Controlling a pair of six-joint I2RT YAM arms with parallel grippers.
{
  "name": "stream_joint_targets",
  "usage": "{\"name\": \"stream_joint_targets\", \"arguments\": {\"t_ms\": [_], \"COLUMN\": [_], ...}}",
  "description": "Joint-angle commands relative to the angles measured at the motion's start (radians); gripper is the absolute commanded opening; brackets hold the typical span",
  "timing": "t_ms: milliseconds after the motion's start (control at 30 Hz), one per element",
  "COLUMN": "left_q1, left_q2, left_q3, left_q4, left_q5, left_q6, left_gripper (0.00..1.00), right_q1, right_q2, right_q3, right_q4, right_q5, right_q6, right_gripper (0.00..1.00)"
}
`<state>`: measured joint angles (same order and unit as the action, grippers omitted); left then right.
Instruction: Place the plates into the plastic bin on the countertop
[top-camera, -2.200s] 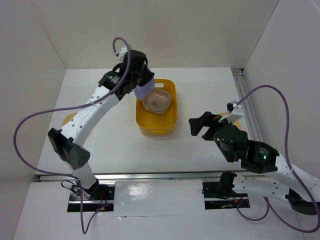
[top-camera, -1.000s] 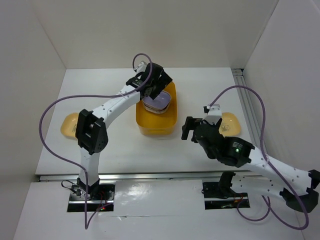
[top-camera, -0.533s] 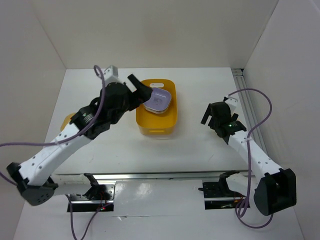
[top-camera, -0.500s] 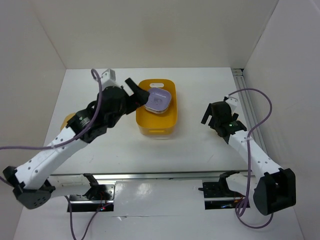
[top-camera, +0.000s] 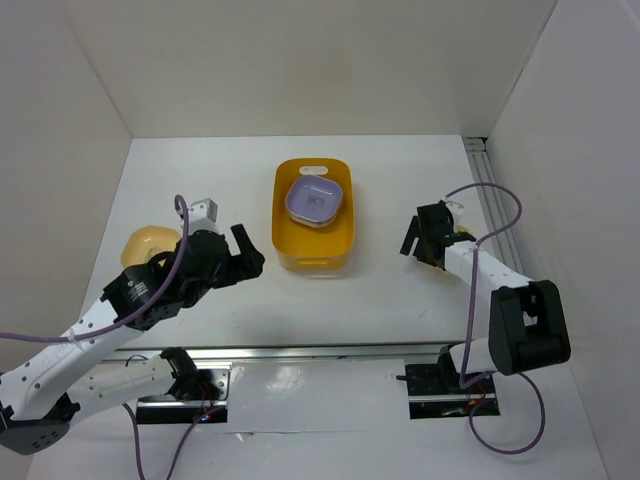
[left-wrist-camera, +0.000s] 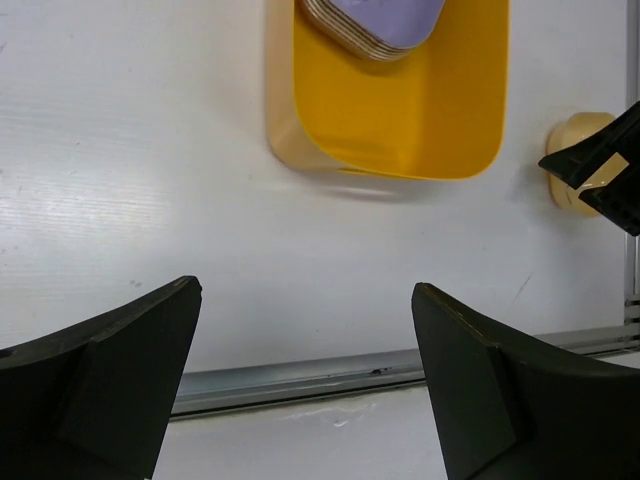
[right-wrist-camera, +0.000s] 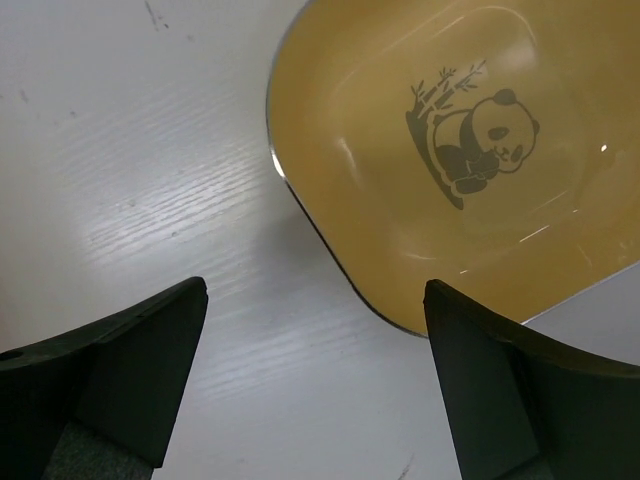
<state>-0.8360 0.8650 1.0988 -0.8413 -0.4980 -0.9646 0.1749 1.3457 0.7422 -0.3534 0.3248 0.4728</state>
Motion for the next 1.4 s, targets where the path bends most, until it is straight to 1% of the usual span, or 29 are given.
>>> {"name": "stream_joint_targets", "arguments": {"t_ms": [0,133,200,233,267,300,400,467,500,567,633,700,733,767,867,900,933,1000,1033,1067,1167,1200,1233,1333,1367], "left_q1": [-0.002,-0.002,-0.002,-0.002,-0.002,-0.002,-0.002,-0.002,-0.002,-0.002,-0.002,-0.002,-0.002,-0.002,-0.002,-0.002,-0.002,-0.002,-0.002,-0.002,-0.002,0.012,0.012,0.041,0.052], "left_q2": [-0.047,-0.090,-0.122,-0.136,-0.152,-0.165,-0.201,-0.239,-0.254,-0.299,-0.320,-0.340,-0.359,-0.359,-0.368,-0.356,-0.347,-0.310,-0.296,-0.282,-0.251,-0.239,-0.239,-0.239,-0.239], "left_q3": [-0.011,-0.011,-0.002,-0.002,-0.014,-0.030,-0.042,-0.054,-0.077,-0.096,-0.105,-0.105,-0.115,-0.116,-0.125,-0.125,-0.125,-0.125,-0.125,-0.125,-0.116,-0.116,-0.116,-0.116,-0.116], "left_q4": [-0.059,-0.122,-0.145,-0.145,-0.154,-0.154,-0.188,-0.199,-0.188,-0.134,-0.134,-0.134,-0.134,-0.125,-0.116,-0.116,-0.116,-0.116,-0.116,-0.116,-0.116,-0.116,-0.116,-0.107,-0.107], "left_q5": [-0.019,-0.059,-0.068,-0.083,-0.083,-0.109,-0.140,-0.140,-0.140,-0.113,-0.102,-0.102,-0.111,-0.111,-0.111,-0.111,-0.111,-0.111,-0.111,-0.111,-0.102,-0.102,-0.093,-0.083,-0.083], "left_q6": [0.041,0.041,0.050,0.061,0.061,0.072,0.084,0.064,0.078,0.104,0.104,0.104,0.104,0.104,0.104,0.104,0.104,0.104,0.104,0.104,0.104,0.104,0.104,0.113,0.122], "left_gripper": [1.00,1.00,1.00,1.00,1.00,1.00,1.00,1.00,1.00,1.00,1.00,1.00,1.00,1.00,1.00,1.00,1.00,1.00,1.00,1.00,1.00,1.00,1.00,1.00,1.00], "right_q1": [-0.012,-0.022,-0.022,-0.022,-0.022,-0.022,-0.022,-0.022,-0.022,-0.022,-0.022,-0.022,-0.022,-0.022,-0.006,0.009,0.027,0.055,0.093,0.115,0.202,0.228,0.286,0.380,0.443], "right_q2": [0.042,0.090,0.090,0.101,0.101,0.112,0.130,0.141,0.141,0.141,0.150,0.150,0.139,0.118,0.061,0.018,-0.003,-0.060,-0.072,-0.082,-0.042,-0.022,0.021,0.100,0.127], "right_q3": [-0.014,-0.039,-0.076,-0.087,-0.087,-0.087,-0.077,-0.076,-0.076,-0.067,-0.058,-0.049,-0.038,-0.021,0.037,0.058,0.087,0.184,0.218,0.293,0.429,0.519,0.560,0.683,0.719], "right_q4": [0.091,0.120,0.155,0.171,0.171,0.171,0.162,0.151,0.151,0.142,0.133,0.119,0.105,0.085,0.033,0.015,-0.030,-0.067,-0.084,-0.102,-0.168,-0.177,-0.177,-0.130,-0.130], "right_q5": [0.008,0.008,-0.018,-0.018,-0.038,-0.038,-0.038,-0.038,-0.038,-0.027,0.000,0.000,0.000,0.000,0.000,0.000,0.009,0.032,0.045,0.045,0.068,0.068,0.068,0.005,0.005], "right_q6": [-0.010,0.000,0.009,0.022,0.023,0.023,0.033,0.033,0.042,0.043,0.043,0.043,0.043,0.043,0.052,0.061,0.061,0.052,0.043,0.043,0.032,0.032,0.012,-0.078,-0.103], "right_gripper": [0.95,0.88,0.80,0.73,0.69,0.69,0.59,0.58,0.50,0.44,0.13,0.13,0.09,0.00,0.00,0.00,0.00,0.00,0.00,0.00,0.00,0.00,0.00,0.00,0.00]}}
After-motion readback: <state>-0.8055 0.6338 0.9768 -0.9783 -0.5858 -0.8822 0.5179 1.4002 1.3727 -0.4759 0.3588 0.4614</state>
